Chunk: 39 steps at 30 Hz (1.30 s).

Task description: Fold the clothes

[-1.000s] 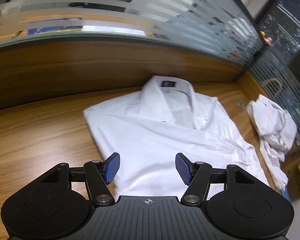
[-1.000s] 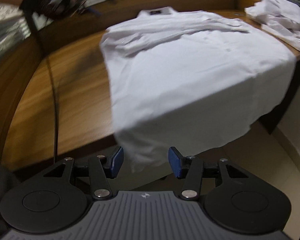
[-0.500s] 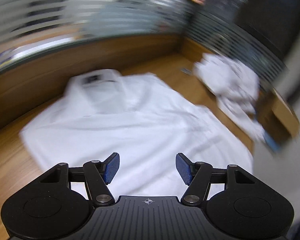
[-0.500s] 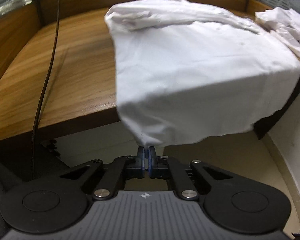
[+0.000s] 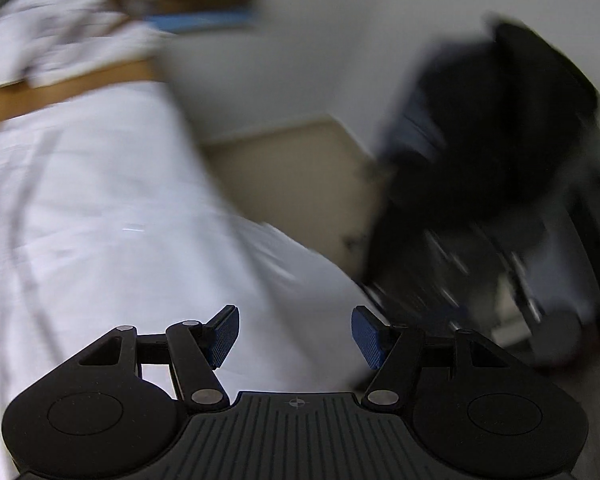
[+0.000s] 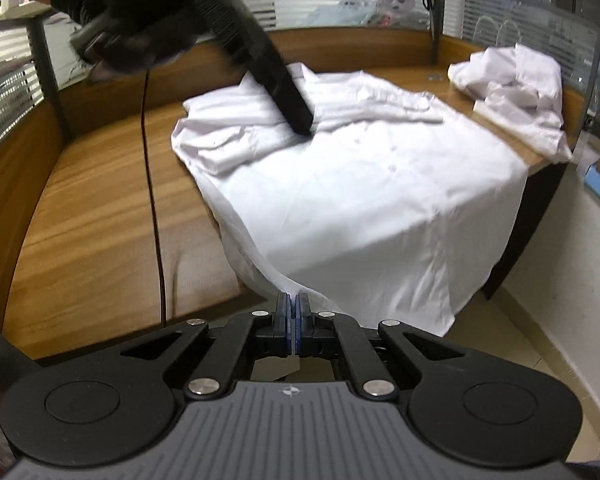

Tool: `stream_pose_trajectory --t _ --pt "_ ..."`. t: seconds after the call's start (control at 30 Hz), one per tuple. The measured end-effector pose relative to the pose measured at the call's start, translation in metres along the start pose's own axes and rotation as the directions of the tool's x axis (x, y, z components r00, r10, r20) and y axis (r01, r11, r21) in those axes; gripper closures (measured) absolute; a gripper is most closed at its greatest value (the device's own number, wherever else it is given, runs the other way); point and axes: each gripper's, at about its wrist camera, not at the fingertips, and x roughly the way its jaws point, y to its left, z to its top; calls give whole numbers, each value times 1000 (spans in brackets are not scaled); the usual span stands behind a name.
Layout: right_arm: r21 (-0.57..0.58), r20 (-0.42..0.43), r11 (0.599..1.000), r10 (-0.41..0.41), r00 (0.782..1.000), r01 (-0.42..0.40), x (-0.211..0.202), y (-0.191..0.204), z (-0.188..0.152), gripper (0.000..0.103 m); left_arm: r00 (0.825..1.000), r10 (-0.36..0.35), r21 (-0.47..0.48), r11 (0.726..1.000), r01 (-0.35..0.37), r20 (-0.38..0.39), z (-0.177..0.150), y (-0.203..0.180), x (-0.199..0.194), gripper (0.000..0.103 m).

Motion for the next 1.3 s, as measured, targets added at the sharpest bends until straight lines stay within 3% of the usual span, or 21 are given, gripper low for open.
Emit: stream_pose_trajectory --t 0.2,0.3,0.37,0.5,0.67,0.73,0.8,0.9,1.1,1.3 --pt "2 17 1000 -9 1000 9 -13 -5 16 101 998 -32 202 979 43 -58 -5 -44 29 38" --pt "8 28 1000 -11 1000 11 -19 -5 22 101 999 2 266 964 10 -48 -8 -53 38 40" --pt "23 37 1000 -2 999 1 -25 -6 26 101 998 46 321 946 -33 -35 -11 -61 44 49" --pt "73 62 997 16 998 -21 -32 -7 35 101 987 158 432 888 -157 33 -24 -79 51 97" --pt "230 110 971 37 993 -62 -45 -27 29 100 975 203 386 895 -223 92 -37 -78 44 99" --pt "341 144 937 27 989 -75 -51 -49 22 89 973 208 363 903 -230 99 -38 -77 41 99" --pt "464 170 882 1 985 -81 -53 -76 8 78 972 213 348 908 -233 97 -37 -77 42 99" --pt "653 185 750 -16 983 -110 -42 -121 -21 67 972 217 330 915 -233 86 -36 -77 41 99" --pt "889 222 413 -16 975 -196 10 -196 -89 27 970 236 265 933 -242 56 -22 -78 54 99" --pt "941 314 114 53 948 -318 92 -237 -146 18 965 261 199 945 -261 30 -17 -76 55 99"
